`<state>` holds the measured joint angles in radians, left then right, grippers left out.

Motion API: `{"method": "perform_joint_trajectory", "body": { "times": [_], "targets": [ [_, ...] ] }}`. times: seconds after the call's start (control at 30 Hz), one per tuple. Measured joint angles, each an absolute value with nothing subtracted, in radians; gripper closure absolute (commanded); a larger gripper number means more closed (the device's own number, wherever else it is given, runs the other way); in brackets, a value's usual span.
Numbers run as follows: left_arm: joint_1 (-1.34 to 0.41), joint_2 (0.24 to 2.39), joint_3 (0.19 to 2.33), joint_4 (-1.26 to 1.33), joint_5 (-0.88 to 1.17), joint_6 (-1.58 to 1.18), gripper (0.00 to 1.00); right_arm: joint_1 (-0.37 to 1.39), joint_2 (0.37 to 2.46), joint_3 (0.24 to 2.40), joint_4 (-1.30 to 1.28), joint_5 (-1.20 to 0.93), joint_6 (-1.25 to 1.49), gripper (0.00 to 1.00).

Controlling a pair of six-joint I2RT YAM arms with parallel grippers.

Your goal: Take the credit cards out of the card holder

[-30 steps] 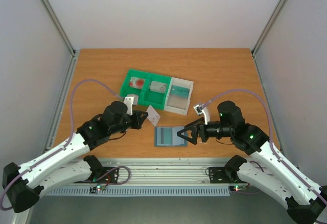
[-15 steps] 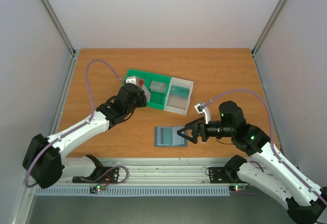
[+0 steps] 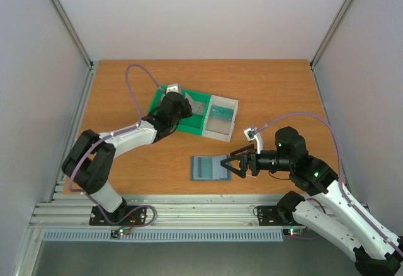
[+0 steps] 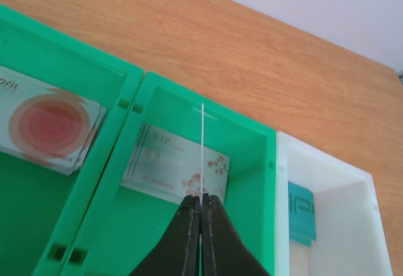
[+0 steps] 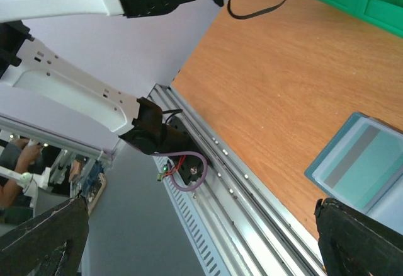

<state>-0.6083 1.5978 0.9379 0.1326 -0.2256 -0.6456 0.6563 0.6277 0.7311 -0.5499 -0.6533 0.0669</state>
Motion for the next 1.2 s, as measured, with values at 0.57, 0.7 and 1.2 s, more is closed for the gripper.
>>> {"method": "perform_joint_trajectory", "body": {
  "times": [0.57, 0.7, 1.2],
  "targets": [
    [-0.590, 1.819, 1.040, 0.247, -0.223, -0.642, 1.00, 0.656, 0.626, 0.731, -0.565, -0.627, 0.067, 0.01],
    [-0.588, 1.850, 1.053, 0.257, -0.216, -0.638, 0.99, 0.656, 0.626, 0.731, -0.571, -0.617, 0.067, 0.02],
    [-0.585, 1.899, 1.087, 0.266, -0.202, -0.636, 0.96, 0.656, 0.645, 0.730, -0.576, -0.617, 0.070, 0.02]
  ]
}}
